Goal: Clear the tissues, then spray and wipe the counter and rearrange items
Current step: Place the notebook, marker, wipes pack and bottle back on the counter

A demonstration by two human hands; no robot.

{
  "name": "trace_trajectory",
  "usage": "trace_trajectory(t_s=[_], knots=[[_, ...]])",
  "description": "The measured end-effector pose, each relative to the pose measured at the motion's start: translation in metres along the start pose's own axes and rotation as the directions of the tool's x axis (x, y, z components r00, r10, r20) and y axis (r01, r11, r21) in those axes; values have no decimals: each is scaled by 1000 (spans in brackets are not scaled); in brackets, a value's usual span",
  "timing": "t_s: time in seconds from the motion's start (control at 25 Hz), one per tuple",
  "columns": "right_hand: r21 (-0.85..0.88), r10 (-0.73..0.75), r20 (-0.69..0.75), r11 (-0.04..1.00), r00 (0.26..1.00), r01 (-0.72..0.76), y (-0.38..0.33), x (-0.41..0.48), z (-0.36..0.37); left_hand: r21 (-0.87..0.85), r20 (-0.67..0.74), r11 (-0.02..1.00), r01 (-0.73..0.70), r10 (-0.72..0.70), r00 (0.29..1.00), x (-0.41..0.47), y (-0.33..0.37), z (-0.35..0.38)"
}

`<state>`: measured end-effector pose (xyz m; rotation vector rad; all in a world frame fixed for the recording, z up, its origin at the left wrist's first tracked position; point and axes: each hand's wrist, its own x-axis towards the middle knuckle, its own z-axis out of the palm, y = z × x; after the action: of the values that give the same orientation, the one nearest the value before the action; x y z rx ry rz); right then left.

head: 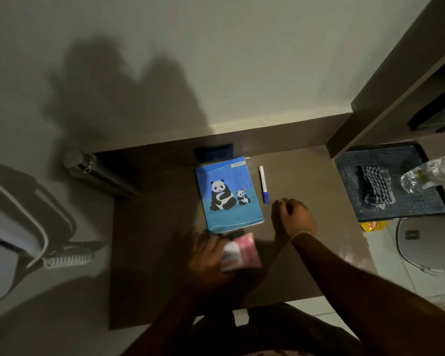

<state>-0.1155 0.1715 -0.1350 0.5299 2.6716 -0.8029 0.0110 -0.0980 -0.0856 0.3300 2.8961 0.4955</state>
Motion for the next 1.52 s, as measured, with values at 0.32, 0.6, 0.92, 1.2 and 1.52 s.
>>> trace_trajectory(t_s=[0.32,0.6,0.92,1.2,1.52], knots=[[-25,-118,-13,993,993,118,11,-13,2,236,167,966,-105,66,984,27,48,44],[-2,-350,16,937,937,350,-4,-13,20,-576,-57,680,453,-587,808,38,-6,13],[-32,-456,24,889,890,457,-10,-17,31,-818,27,88,568,-981,190,90,-175,-83],[-49,-384,-50,923,922,382,-5,-16,17,-885,14,111,452,-964,264,101,-189,-82],[-24,-397,-34,918,917,396,-14,-17,20,-755,-50,333,565,-888,457,123,-85,-52]])
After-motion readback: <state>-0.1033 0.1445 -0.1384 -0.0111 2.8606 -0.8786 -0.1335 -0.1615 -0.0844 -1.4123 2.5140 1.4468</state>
